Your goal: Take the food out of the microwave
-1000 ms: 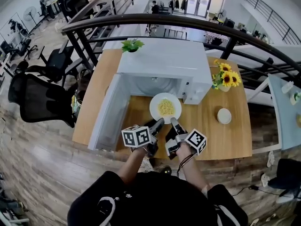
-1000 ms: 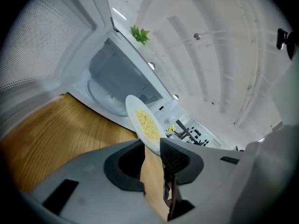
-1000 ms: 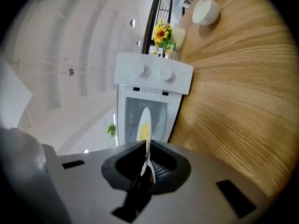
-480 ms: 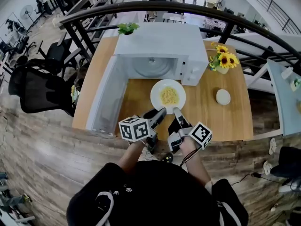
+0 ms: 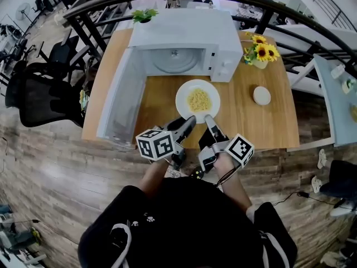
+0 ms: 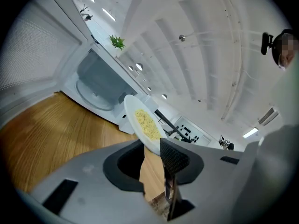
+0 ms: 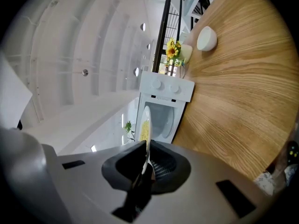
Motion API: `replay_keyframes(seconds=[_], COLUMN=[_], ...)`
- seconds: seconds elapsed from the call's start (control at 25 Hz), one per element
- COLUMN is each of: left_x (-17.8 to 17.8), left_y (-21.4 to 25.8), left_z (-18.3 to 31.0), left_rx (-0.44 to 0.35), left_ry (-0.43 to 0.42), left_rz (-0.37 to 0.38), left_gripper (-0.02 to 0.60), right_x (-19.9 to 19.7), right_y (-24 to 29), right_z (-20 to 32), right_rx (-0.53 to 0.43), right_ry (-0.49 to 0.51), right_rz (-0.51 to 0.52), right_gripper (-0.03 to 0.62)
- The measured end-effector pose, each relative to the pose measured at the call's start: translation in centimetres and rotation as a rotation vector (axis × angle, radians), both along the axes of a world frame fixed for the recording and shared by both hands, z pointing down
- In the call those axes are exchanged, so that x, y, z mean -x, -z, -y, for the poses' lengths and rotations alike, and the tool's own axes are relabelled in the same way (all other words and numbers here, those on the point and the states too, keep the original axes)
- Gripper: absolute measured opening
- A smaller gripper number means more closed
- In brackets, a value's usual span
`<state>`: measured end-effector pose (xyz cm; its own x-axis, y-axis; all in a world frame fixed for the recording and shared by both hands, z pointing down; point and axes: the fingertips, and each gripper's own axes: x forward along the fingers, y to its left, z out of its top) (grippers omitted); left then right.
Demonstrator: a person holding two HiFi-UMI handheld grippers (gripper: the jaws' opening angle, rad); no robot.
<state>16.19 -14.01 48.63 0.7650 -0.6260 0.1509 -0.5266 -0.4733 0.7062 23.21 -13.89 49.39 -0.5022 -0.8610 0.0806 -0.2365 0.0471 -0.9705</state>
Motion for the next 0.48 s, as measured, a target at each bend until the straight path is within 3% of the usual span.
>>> replay_keyframes(seconds=[0.48], left_x=[0.29], left_y=[-0.06], left_z=[-0.63], left_rx=[0.002], left_ry=[0.008], left_rz=[0.011], left_gripper=[0.104], right_x=[0.39], right_y=[0.10], right_z=[-0.65], right_rx=[-0.011], right_ry=[0.012], right_rz=[0.007], right_gripper=[0.023])
